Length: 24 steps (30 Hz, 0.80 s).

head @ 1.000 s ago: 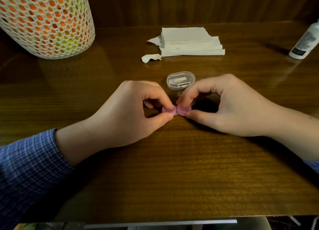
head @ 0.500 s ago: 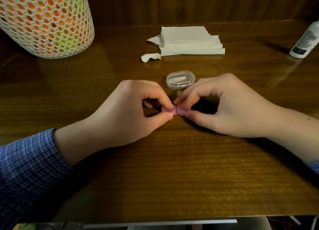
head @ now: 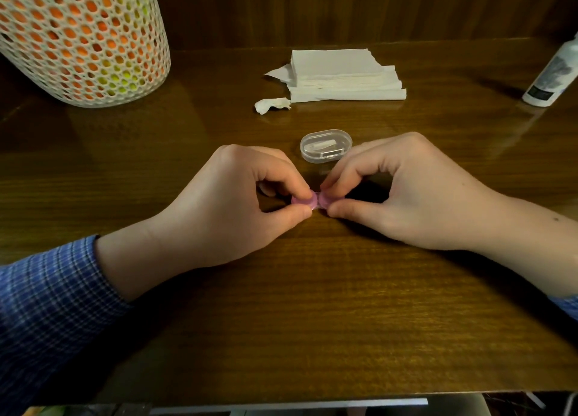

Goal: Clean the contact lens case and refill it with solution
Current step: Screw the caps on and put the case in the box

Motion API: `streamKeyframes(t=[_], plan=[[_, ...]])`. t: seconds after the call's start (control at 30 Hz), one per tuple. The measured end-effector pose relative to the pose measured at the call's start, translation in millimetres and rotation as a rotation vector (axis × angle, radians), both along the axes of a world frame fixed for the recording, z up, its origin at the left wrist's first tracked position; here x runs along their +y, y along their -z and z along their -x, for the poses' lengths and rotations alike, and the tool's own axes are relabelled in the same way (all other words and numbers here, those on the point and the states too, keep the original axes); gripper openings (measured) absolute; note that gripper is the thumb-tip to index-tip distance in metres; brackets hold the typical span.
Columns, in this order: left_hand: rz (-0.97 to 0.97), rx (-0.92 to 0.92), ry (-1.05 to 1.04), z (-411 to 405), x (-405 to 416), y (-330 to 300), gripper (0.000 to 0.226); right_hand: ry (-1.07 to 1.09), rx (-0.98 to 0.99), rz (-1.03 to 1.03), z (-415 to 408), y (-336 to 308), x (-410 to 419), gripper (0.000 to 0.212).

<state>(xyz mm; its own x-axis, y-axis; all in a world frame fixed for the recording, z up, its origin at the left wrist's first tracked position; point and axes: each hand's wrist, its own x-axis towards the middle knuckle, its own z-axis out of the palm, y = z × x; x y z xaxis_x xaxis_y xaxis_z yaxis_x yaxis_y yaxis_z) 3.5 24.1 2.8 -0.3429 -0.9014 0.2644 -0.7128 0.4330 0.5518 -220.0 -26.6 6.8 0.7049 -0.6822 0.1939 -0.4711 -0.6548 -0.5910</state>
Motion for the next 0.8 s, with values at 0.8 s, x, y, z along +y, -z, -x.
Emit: streamKeyframes(t=[0.8], plan=[[-0.047,-0.014,-0.004,-2.3,-0.3,-5.9,0.013,0.020,-0.001,0.017,-0.5,0.5,2.4,0.003]])
